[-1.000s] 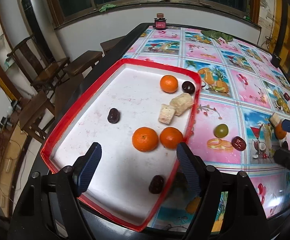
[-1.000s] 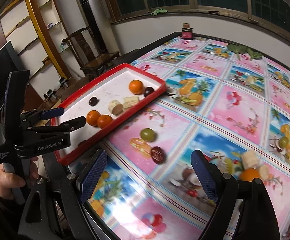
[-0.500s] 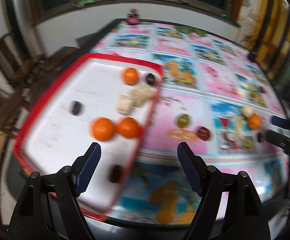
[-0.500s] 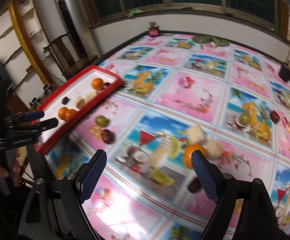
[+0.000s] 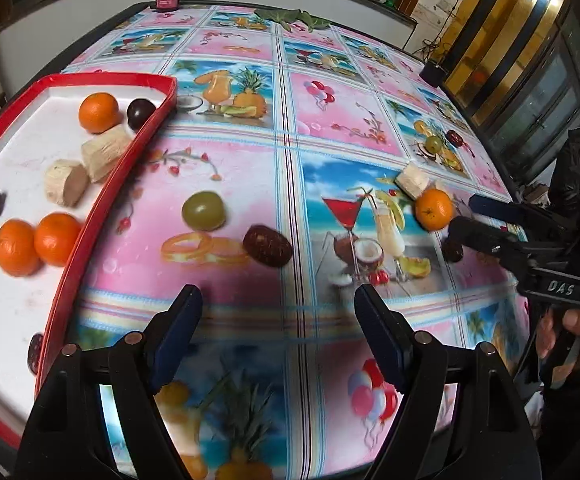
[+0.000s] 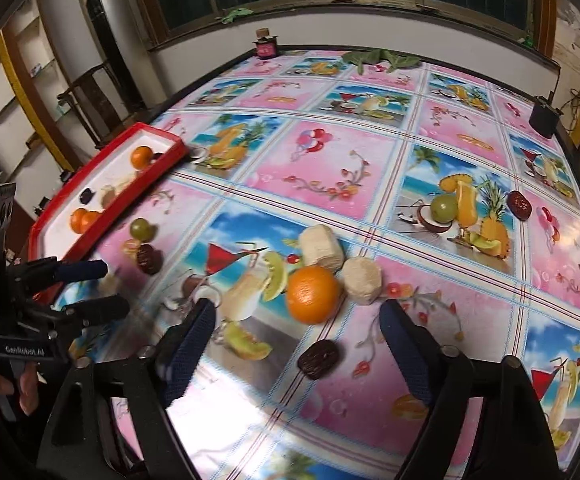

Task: Organize fruits
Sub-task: 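Move the left tool to a dark red date while the right tool reaches a tangerine, then close the left tool on the date while the right tool grasps the tangerine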

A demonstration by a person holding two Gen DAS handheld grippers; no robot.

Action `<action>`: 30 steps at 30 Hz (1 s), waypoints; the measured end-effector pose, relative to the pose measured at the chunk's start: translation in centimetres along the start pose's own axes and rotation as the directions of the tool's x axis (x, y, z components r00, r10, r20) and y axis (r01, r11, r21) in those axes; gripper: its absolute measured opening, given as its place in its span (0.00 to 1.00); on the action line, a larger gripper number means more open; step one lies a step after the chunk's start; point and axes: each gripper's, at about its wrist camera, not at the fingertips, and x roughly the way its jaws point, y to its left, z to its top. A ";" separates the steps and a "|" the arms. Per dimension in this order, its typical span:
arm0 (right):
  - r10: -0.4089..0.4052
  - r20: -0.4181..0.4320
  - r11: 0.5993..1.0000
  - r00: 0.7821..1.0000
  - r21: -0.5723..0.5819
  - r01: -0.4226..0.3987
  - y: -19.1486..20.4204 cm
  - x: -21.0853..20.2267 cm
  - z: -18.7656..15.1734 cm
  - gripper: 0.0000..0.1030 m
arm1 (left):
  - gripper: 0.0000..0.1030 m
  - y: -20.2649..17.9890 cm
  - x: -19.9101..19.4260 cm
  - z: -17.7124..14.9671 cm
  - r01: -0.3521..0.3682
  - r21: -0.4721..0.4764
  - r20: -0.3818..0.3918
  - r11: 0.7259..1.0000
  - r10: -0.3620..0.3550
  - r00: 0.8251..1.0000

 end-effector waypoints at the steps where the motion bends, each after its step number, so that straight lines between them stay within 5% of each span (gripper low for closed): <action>1: -0.002 -0.007 1.000 1.000 -0.001 0.002 0.0 0.3 0.0 0.69 | 0.73 -0.1 0.2 0.2 -0.016 0.005 0.006 1.000 0.015 1.000; 4: 0.004 -0.021 1.000 1.000 0.014 -0.004 -0.2 1.3 0.0 0.60 | 0.59 -0.2 0.9 0.9 -0.030 0.010 0.006 0.999 0.030 1.000; 10: 0.005 -0.036 1.000 0.999 0.029 -0.004 -0.6 2.9 0.0 0.60 | 0.56 -0.4 2.1 1.9 -0.059 0.024 0.011 0.998 0.059 0.998; 15: -0.012 -0.047 1.000 0.999 0.020 0.013 -0.4 4.0 0.2 0.41 | 0.26 -0.9 2.3 2.0 -0.087 0.060 0.011 0.994 0.087 0.996; 16: -0.024 -0.041 1.000 0.999 0.014 0.025 -0.2 4.0 0.3 0.34 | 0.26 -0.9 2.3 2.0 -0.081 0.062 0.009 0.995 0.081 0.997; 30: 0.015 -0.007 1.000 1.000 0.000 -0.015 1.8 2.5 0.7 0.34 | 0.26 0.1 0.9 0.9 -0.065 0.043 0.003 0.997 0.065 0.998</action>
